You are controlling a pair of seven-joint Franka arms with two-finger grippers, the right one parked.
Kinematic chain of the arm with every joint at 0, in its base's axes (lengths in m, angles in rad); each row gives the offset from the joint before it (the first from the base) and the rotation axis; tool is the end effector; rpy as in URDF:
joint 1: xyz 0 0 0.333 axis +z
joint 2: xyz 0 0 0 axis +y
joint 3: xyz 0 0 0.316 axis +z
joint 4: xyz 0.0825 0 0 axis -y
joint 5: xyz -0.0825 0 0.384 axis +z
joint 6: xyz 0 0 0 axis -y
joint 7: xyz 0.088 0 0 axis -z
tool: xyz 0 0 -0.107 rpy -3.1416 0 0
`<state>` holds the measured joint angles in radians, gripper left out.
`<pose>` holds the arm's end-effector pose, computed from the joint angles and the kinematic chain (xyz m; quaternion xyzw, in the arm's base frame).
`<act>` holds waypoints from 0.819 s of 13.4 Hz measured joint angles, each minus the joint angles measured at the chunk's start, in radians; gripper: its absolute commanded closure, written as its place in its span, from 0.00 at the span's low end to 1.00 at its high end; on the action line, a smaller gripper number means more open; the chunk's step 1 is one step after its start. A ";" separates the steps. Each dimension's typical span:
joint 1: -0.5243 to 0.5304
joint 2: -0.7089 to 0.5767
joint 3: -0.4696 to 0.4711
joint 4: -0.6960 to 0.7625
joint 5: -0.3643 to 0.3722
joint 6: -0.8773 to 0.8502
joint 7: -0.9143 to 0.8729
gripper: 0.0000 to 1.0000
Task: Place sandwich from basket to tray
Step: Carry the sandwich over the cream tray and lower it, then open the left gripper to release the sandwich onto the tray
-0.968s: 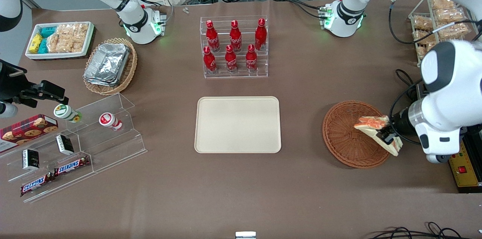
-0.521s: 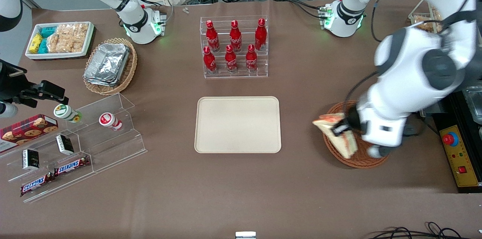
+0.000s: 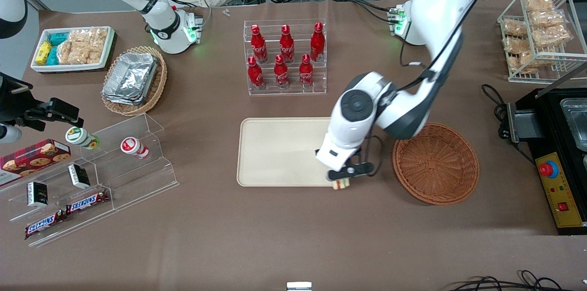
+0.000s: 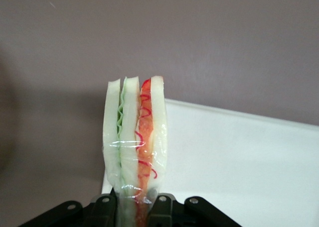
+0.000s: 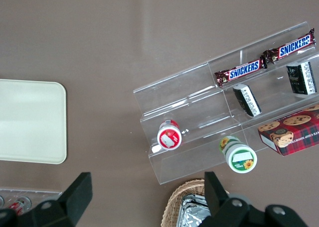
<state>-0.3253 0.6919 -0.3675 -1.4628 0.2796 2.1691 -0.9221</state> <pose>0.5928 -0.4137 0.2991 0.9961 0.0816 0.0247 0.0211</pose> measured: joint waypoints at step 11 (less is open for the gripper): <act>-0.049 0.032 -0.022 -0.046 0.009 -0.079 0.127 0.20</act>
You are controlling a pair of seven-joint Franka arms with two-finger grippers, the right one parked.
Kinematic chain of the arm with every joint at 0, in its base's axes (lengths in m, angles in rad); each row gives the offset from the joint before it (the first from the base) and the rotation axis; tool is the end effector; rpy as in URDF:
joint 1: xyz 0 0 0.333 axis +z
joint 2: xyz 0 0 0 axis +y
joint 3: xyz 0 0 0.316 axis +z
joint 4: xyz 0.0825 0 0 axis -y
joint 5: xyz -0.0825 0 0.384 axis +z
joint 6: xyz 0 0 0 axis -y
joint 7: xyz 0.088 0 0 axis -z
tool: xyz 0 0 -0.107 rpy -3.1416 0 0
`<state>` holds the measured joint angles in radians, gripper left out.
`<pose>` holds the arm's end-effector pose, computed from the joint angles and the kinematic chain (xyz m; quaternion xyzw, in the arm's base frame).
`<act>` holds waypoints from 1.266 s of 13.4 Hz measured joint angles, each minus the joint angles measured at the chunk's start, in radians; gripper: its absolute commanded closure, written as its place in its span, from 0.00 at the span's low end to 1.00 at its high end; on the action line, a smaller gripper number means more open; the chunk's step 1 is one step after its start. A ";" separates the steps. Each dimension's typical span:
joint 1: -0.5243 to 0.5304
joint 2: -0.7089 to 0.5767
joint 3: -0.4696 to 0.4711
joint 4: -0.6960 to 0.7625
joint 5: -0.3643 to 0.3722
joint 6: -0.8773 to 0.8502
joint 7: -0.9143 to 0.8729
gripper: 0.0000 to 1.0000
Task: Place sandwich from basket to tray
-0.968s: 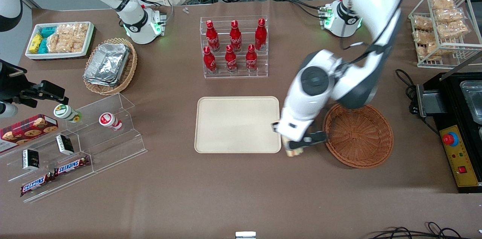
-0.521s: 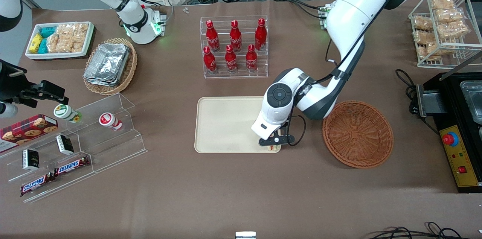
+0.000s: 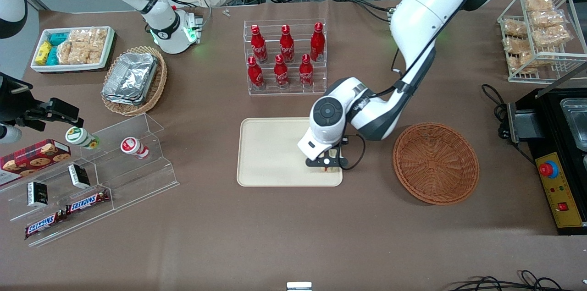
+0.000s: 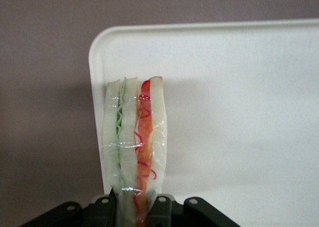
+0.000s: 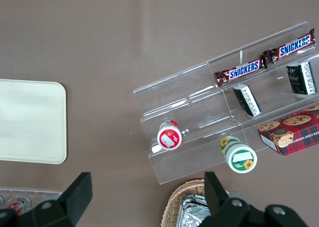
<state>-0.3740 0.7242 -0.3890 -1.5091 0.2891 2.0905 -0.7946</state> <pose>0.5450 -0.4415 0.2529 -0.9989 0.0227 0.0341 0.0240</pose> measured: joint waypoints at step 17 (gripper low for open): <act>0.185 -0.219 0.016 0.077 -0.004 -0.249 -0.136 0.01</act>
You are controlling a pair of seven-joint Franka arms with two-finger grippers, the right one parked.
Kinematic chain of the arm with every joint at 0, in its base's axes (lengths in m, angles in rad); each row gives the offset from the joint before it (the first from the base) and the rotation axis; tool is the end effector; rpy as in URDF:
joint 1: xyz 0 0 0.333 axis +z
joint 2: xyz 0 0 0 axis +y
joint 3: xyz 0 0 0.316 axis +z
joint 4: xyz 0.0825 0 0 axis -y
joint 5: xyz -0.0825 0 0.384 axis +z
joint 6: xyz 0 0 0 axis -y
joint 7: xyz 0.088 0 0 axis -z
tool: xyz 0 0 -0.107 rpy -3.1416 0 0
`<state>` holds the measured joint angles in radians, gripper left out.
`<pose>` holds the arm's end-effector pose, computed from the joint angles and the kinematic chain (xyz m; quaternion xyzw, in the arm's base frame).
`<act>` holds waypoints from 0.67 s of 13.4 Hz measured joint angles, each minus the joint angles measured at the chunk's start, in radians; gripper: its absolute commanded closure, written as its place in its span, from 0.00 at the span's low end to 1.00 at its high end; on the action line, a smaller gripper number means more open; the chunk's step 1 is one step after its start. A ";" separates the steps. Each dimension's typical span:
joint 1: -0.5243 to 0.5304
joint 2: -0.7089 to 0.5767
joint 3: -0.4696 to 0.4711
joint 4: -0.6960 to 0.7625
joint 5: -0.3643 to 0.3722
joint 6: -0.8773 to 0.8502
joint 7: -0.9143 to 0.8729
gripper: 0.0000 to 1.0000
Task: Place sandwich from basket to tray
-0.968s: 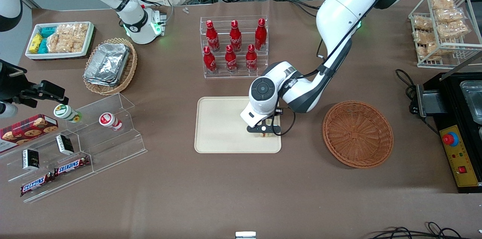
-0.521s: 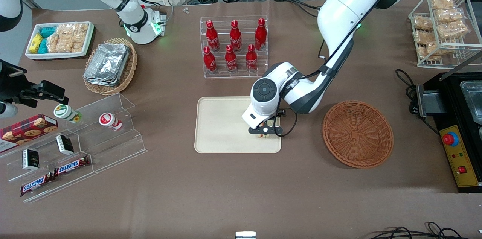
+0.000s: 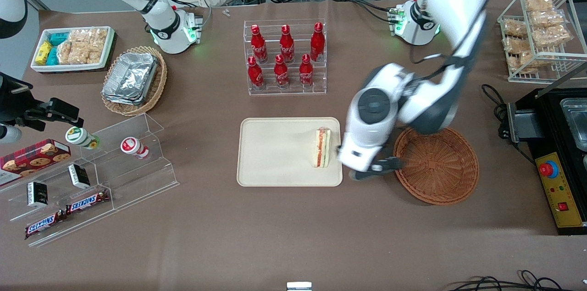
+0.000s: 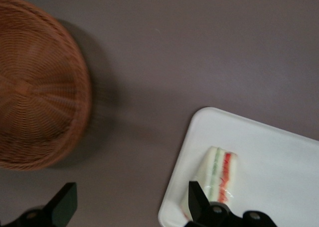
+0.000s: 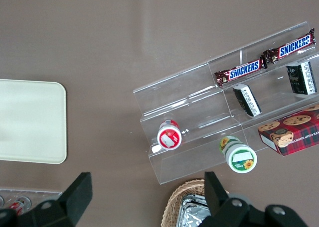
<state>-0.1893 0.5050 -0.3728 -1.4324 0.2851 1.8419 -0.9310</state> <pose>0.6170 -0.3100 0.4123 -0.9856 -0.1597 -0.0100 0.0546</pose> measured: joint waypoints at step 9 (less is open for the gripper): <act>0.299 -0.334 0.004 -0.131 -0.124 -0.107 0.229 0.00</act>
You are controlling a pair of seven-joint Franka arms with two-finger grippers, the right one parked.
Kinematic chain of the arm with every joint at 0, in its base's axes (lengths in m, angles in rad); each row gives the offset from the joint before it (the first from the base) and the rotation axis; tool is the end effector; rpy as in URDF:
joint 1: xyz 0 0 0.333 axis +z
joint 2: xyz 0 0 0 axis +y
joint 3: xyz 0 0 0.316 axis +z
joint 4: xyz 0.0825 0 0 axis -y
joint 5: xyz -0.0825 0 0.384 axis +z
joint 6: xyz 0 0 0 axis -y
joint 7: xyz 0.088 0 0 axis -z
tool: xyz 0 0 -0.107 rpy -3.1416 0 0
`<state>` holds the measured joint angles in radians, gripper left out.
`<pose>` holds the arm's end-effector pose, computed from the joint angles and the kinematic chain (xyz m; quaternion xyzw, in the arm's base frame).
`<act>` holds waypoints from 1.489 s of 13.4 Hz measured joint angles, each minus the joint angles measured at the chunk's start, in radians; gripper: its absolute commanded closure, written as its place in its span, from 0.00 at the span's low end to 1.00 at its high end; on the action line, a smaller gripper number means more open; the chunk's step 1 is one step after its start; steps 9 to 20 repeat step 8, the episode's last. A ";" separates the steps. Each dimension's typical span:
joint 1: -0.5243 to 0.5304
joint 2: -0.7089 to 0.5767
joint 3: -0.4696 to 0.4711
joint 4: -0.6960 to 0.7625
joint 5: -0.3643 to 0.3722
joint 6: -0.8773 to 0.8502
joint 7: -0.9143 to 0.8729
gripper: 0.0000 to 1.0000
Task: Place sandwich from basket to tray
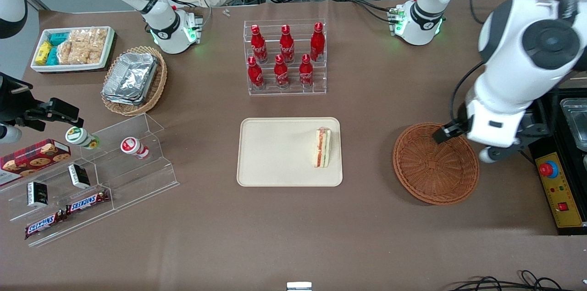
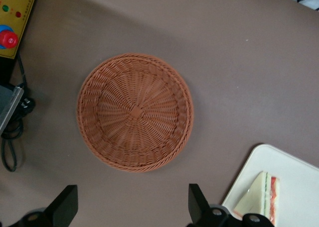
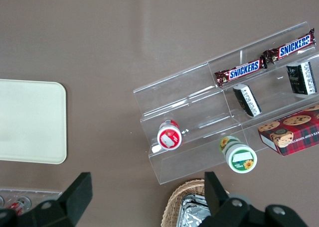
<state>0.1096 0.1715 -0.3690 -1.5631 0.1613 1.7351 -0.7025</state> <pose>0.6006 -0.1273 0.5489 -0.9765 -0.2097 -0.0281 0.0404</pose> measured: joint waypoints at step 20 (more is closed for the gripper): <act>0.217 -0.130 0.003 -0.076 -0.088 -0.084 0.489 0.00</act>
